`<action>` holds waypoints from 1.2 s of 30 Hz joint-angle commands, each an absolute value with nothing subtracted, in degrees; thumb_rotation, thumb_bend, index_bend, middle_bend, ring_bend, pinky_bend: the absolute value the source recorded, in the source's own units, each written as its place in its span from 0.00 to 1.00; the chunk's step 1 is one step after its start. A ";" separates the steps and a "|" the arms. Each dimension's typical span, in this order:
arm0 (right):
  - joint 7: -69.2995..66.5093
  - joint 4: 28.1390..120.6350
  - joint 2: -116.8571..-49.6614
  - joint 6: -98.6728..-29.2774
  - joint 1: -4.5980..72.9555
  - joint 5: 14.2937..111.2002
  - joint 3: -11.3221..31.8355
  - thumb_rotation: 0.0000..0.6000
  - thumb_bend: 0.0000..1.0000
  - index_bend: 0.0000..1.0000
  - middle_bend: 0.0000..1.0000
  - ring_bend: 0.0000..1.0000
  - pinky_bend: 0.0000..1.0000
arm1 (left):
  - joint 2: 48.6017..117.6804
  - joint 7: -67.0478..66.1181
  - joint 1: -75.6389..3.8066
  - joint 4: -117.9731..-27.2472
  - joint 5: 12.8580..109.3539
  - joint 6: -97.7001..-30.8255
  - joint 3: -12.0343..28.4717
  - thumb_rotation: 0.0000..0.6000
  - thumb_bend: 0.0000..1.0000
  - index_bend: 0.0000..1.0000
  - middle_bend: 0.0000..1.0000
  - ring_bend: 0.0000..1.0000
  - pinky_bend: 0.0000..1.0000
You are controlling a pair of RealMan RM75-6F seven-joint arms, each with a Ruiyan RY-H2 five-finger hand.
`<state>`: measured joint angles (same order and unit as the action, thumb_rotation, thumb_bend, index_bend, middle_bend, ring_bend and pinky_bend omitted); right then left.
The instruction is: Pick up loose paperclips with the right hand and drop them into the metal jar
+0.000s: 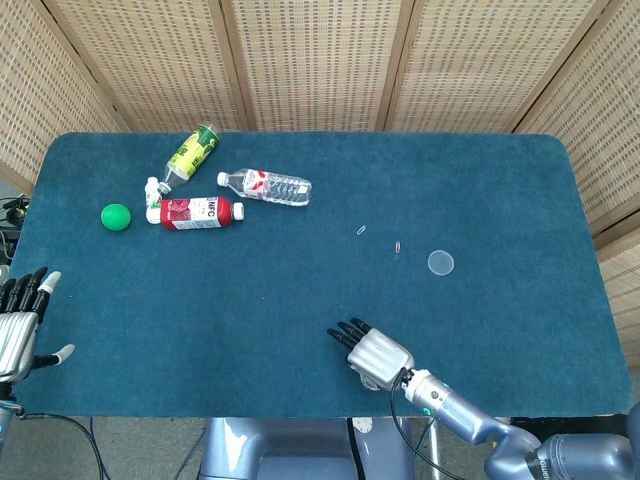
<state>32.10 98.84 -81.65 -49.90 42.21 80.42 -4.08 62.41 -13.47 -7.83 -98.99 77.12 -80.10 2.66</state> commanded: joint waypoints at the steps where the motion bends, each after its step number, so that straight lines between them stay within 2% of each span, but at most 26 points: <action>1: 31.97 99.12 -81.09 -49.82 42.08 80.67 -4.27 1.00 0.41 0.61 0.04 0.00 0.11 | 62.43 -13.55 -7.85 -98.98 77.14 -80.03 2.65 1.00 0.00 0.00 0.00 0.00 0.00; 3: 31.90 99.19 -80.69 -49.88 41.94 80.93 -4.38 1.00 0.34 0.59 0.04 0.00 0.11 | 62.44 -13.63 -7.86 -99.04 77.19 -80.01 2.65 1.00 0.00 0.00 0.00 0.00 0.00; 5: 31.65 99.24 -80.42 -49.94 41.79 81.01 -4.42 1.00 0.30 0.59 0.04 0.00 0.11 | 62.47 -13.69 -7.84 -99.04 77.20 -80.01 2.62 1.00 0.00 0.00 0.00 0.00 0.00; 18: 31.76 100.13 -78.57 -49.93 41.00 81.99 -5.19 1.00 0.30 0.59 0.04 0.00 0.11 | 62.51 -13.94 -7.77 -99.18 77.36 -80.09 2.64 1.00 0.00 0.00 0.00 0.00 0.00; 25: 30.08 103.01 -75.65 -53.73 40.28 84.29 -3.20 1.00 0.30 0.57 0.04 0.00 0.11 | 62.44 -13.66 -7.73 -99.13 77.36 -80.09 2.72 1.00 0.00 0.00 0.00 0.00 0.00; 28: 30.00 104.47 -72.07 -57.63 39.02 85.85 -2.18 1.00 0.24 0.47 0.04 0.00 0.10 | 62.29 -13.28 -7.61 -99.27 77.68 -80.35 2.70 1.00 0.00 0.00 0.00 0.00 0.00; 30: 30.18 104.04 -69.92 -61.14 37.24 85.88 -1.57 1.00 0.09 0.25 0.03 0.00 0.06 | 62.18 -13.17 -7.45 -99.38 78.03 -80.77 2.68 1.00 0.00 0.00 0.00 0.00 0.00; 32: 30.36 103.96 -68.38 -63.42 35.50 84.78 -1.36 1.00 0.00 0.07 0.01 0.00 0.01 | 62.10 -13.04 -7.32 -99.48 78.34 -81.03 2.60 1.00 0.00 0.00 0.00 0.00 0.00; 33: 30.33 103.93 -67.87 -64.30 34.80 84.16 -1.25 1.00 0.00 0.01 0.00 0.00 0.00 | 62.07 -12.96 -7.26 -99.50 78.48 -81.15 2.57 1.00 0.00 0.00 0.00 0.00 0.00; 36: 26.18 102.24 -66.11 -71.20 29.76 82.67 -0.90 1.00 0.00 0.00 0.00 0.00 0.00 | 61.85 -12.48 -6.92 -99.71 79.58 -81.91 2.32 1.00 0.00 0.00 0.00 0.00 0.00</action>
<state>29.21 103.47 -68.07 -66.33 33.70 83.84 -1.49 61.94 -12.67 -7.06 -99.62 79.29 -81.68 2.43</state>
